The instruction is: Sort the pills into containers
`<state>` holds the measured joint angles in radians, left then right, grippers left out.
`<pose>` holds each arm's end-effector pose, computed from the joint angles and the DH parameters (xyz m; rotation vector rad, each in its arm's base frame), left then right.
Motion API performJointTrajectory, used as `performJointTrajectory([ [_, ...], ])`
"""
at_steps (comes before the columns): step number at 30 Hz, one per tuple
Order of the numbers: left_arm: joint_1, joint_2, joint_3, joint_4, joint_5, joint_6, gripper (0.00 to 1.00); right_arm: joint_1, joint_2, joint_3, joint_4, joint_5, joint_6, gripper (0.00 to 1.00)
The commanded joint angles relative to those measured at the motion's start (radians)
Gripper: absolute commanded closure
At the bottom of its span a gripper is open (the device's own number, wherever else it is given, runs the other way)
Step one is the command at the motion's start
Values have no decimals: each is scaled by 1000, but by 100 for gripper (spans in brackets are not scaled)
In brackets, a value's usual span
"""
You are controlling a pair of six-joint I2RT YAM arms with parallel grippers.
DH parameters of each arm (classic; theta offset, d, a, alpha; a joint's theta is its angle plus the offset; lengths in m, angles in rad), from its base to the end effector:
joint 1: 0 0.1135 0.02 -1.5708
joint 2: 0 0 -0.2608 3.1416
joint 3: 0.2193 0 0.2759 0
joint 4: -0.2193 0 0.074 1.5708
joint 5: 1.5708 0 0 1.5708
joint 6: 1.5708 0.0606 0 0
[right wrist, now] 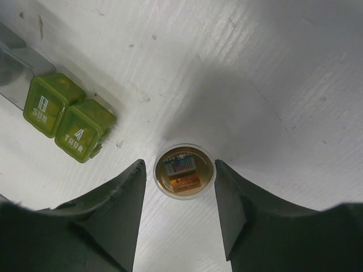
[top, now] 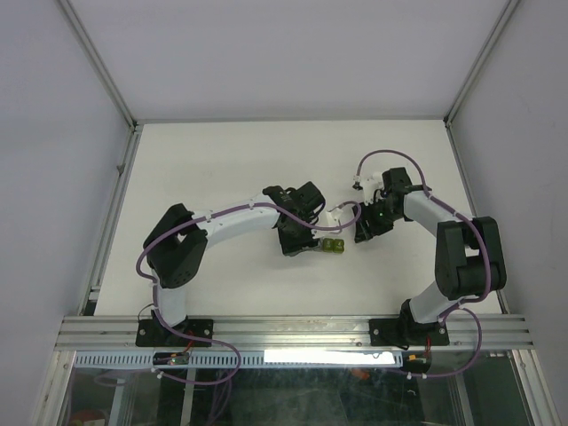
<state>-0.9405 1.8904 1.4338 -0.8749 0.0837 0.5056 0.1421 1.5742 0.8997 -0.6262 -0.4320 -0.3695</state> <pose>0.2328 -0.3277 0.1657 1.9429 2.1794 -0.1951 0.2965 0.0680 0.1286 -0.7817 2.6621 0.5618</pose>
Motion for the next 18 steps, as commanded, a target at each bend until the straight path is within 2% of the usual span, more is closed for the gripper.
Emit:
performJointTrajectory([
  [1, 6, -2, 48, -8, -21, 8, 100, 5, -14, 44, 1, -3, -14, 41],
  [5, 6, -4, 37, -12, -29, 48, 100, 4, -24, 43, -4, -8, -19, 29],
  [18, -3, 18, 69, -60, -10, 68, 100, -2, -29, 48, -13, -21, -25, 23],
])
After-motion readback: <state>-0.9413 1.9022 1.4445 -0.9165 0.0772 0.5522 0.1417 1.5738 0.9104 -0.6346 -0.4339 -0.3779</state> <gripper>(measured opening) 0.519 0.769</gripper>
